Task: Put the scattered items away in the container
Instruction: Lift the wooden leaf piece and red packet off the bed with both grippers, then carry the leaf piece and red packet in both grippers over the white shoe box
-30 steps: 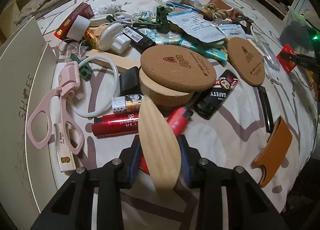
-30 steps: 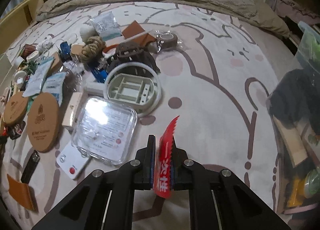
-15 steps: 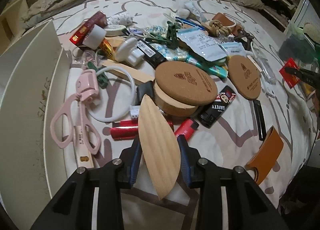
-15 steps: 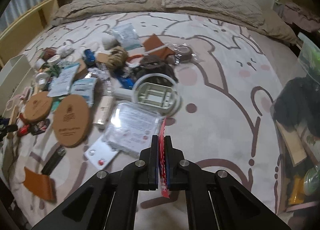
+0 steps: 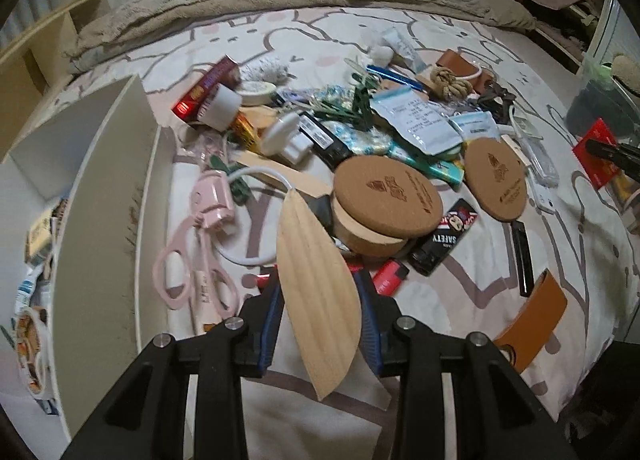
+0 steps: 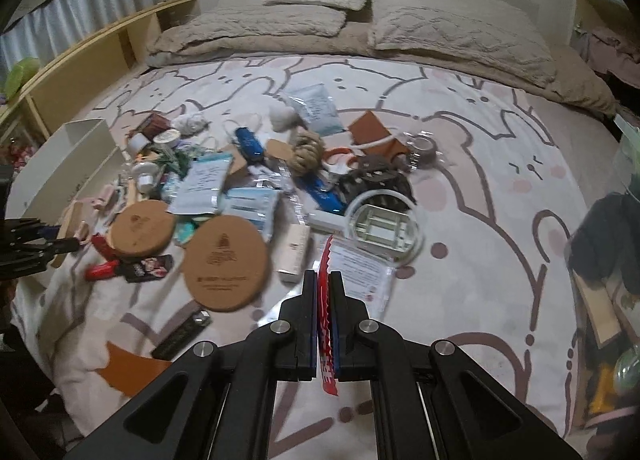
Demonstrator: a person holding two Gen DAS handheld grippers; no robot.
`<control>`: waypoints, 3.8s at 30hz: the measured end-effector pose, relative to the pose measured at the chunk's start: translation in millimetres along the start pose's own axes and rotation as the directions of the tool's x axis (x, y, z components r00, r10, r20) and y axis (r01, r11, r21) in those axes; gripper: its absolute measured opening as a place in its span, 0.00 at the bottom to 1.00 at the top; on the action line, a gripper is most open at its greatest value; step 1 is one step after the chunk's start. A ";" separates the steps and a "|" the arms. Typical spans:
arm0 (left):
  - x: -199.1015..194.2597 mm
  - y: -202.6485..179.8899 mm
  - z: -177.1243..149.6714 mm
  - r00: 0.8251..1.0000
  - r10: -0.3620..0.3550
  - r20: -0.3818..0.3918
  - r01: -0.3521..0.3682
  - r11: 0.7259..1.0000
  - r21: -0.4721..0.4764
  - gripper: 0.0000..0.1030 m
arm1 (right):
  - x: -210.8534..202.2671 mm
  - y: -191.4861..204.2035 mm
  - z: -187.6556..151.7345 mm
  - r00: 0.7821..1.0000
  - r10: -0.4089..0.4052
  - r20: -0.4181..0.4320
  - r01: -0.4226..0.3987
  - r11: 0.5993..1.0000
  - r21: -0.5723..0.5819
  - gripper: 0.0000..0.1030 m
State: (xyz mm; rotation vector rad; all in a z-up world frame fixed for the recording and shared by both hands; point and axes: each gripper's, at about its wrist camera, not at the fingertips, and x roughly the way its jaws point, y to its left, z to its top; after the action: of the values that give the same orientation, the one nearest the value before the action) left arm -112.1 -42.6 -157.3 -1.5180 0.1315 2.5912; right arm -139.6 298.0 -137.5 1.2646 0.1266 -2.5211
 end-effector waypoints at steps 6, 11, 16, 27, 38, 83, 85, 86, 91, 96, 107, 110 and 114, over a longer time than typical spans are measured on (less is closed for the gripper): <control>-21.4 1.2 8.5 0.998 0.017 0.054 -0.017 1.000 -0.011 0.34 | -13.9 21.5 10.0 0.999 0.031 0.032 -0.030 0.999 -0.018 0.05; -43.0 3.4 16.7 0.993 0.038 0.111 -0.035 0.999 -0.031 0.34 | -30.8 29.1 20.2 0.996 0.049 0.074 -0.048 0.999 -0.013 0.05; -64.1 7.9 22.8 0.985 0.060 0.162 -0.053 0.997 -0.050 0.34 | -46.7 36.7 27.5 0.992 0.057 0.112 -0.056 0.998 -0.015 0.05; -124.4 24.1 33.6 0.953 0.121 0.277 -0.102 0.991 -0.085 0.34 | -77.6 60.2 45.6 0.979 0.097 0.180 -0.092 0.995 -0.039 0.05; -161.8 35.2 53.6 0.915 0.175 0.363 -0.145 0.983 -0.110 0.34 | -98.5 82.8 64.6 0.957 0.153 0.248 -0.146 0.988 -0.046 0.05; -231.3 206.4 11.5 0.826 0.354 0.438 -0.226 0.921 -0.318 0.34 | -86.3 313.7 149.9 0.850 0.448 0.277 -0.393 0.890 -0.231 0.05; -229.8 211.0 10.8 0.827 0.356 0.434 -0.225 0.919 -0.324 0.34 | -78.8 327.8 152.4 0.848 0.461 0.262 -0.408 0.883 -0.233 0.05; -229.3 212.9 10.4 0.829 0.356 0.432 -0.223 0.918 -0.329 0.34 | -74.9 334.0 153.9 0.848 0.465 0.255 -0.412 0.880 -0.236 0.05; -226.5 220.0 3.1 0.829 0.363 0.425 -0.231 0.915 -0.330 0.34 | -53.7 364.3 160.3 0.851 0.482 0.210 -0.429 0.868 -0.250 0.05; -215.1 231.5 1.4 0.839 0.365 0.404 -0.237 0.913 -0.332 0.34 | -28.2 389.9 168.9 0.860 0.479 0.175 -0.428 0.864 -0.264 0.05; -193.1 255.0 25.9 0.853 0.294 0.432 -0.119 0.914 -0.387 0.34 | 27.4 427.7 183.5 0.925 0.374 0.075 -0.322 0.872 -0.369 0.05; -186.4 255.6 31.0 0.856 0.289 0.428 -0.119 0.917 -0.381 0.34 | 48.8 434.8 187.0 0.941 0.335 0.045 -0.290 0.869 -0.401 0.05; -174.9 260.0 36.2 0.861 0.314 0.399 -0.156 0.912 -0.380 0.34 | 81.5 442.4 188.5 0.961 0.276 0.009 -0.245 0.867 -0.435 0.05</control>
State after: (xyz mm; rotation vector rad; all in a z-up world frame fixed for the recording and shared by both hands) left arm -100.5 -306.7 14.7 -0.9688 -0.1972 3.2296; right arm -188.6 -181.1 -60.7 0.9404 0.4398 -2.1436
